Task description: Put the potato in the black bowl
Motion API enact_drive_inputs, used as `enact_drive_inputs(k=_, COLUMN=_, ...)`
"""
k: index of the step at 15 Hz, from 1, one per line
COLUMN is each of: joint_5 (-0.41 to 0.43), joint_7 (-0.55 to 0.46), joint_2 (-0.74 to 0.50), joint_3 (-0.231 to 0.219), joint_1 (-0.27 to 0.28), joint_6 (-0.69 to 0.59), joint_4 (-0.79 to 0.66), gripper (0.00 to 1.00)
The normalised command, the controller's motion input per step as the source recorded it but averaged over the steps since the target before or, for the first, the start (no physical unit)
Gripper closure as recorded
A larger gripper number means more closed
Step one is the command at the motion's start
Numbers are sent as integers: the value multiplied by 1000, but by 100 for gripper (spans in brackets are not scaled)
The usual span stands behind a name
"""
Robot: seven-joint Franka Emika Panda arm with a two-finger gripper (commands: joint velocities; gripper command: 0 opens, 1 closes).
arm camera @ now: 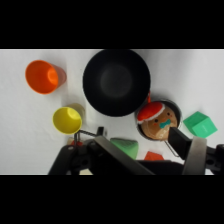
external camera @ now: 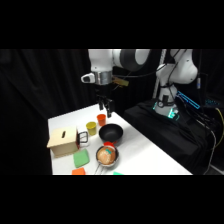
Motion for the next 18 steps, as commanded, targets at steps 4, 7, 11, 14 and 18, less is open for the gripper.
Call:
enact_drive_inputs(k=4, joint_5=18, joint_7=9, joint_2=44, joint_3=30, joint_1=11, joint_6=38, joint_4=63, gripper=0)
enact_drive_inputs(k=7, joint_5=10, joint_7=71, joint_2=162, joint_3=74, joint_1=73, joint_6=153, joint_4=166, gripper=0)
enact_drive_inputs(k=11, joint_5=-52, joint_7=131, joint_2=291, joint_3=61, joint_1=90, joint_6=220, joint_4=248, gripper=0)
enact_drive_inputs(k=14, joint_5=-49, joint_7=89, joint_2=397, joint_3=27, joint_1=69, joint_6=273, joint_4=296, gripper=0)
enact_drive_inputs(k=18, joint_5=-74, joint_7=65, joint_2=433, joint_3=-2, joint_1=56, joint_6=245, joint_4=305, gripper=0)
